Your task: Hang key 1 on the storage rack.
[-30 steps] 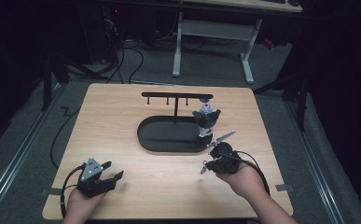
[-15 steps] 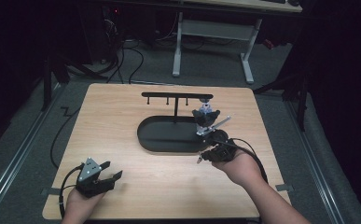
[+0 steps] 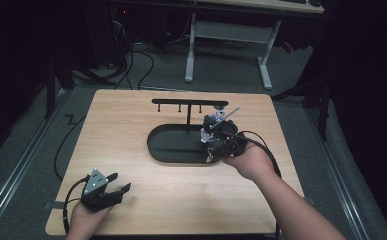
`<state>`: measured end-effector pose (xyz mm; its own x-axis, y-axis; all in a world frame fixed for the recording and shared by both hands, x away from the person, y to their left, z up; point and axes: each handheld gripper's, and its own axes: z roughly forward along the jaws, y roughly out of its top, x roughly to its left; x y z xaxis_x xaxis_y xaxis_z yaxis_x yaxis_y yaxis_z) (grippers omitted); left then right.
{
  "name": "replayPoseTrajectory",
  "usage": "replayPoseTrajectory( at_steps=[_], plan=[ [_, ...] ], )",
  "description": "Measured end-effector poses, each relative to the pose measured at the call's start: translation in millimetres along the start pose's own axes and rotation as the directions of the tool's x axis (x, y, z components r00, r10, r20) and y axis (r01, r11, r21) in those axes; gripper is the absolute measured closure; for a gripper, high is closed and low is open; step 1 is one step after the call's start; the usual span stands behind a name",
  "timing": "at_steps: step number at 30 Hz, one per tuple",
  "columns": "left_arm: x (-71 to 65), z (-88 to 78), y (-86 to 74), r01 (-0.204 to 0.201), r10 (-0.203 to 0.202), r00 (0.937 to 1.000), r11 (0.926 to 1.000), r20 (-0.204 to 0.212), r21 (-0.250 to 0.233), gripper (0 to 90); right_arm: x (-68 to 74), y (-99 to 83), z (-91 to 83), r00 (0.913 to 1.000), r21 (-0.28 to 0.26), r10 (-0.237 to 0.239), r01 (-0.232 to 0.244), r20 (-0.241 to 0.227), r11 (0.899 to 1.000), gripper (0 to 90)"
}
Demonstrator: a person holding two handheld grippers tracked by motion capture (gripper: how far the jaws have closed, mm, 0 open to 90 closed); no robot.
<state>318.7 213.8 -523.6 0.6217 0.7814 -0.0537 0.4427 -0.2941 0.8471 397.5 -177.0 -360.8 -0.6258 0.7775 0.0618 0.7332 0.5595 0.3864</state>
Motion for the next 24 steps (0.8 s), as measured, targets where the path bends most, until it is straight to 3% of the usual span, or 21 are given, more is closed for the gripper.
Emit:
replayPoseTrajectory(
  at_steps=[11,16,19,24],
  plan=[
    [0.8,-0.8,-0.3,0.002,-0.002,1.0000,1.0000,0.002,-0.001,36.8,-5.3,37.5,-8.2,0.9999,0.001,0.006,-0.006,0.014,1.000,89.3],
    [1.1,-0.8,-0.5,0.002,-0.002,1.0000,1.0000,0.003,0.001,36.9,-7.6,51.1,-9.5,0.9996,0.016,0.026,-0.026,0.004,1.000,89.3],
    [2.2,-1.2,-0.7,0.006,-0.006,1.0000,1.0000,0.001,0.000,36.9,-11.4,60.0,-9.7,0.9999,0.012,0.013,-0.013,-0.004,1.000,89.3],
    [4.1,-1.8,-0.8,0.011,-0.011,0.9999,0.9999,-0.002,-0.004,36.9,-15.1,73.0,-9.2,0.9986,0.019,0.046,-0.046,0.028,0.999,89.3]
  ],
)
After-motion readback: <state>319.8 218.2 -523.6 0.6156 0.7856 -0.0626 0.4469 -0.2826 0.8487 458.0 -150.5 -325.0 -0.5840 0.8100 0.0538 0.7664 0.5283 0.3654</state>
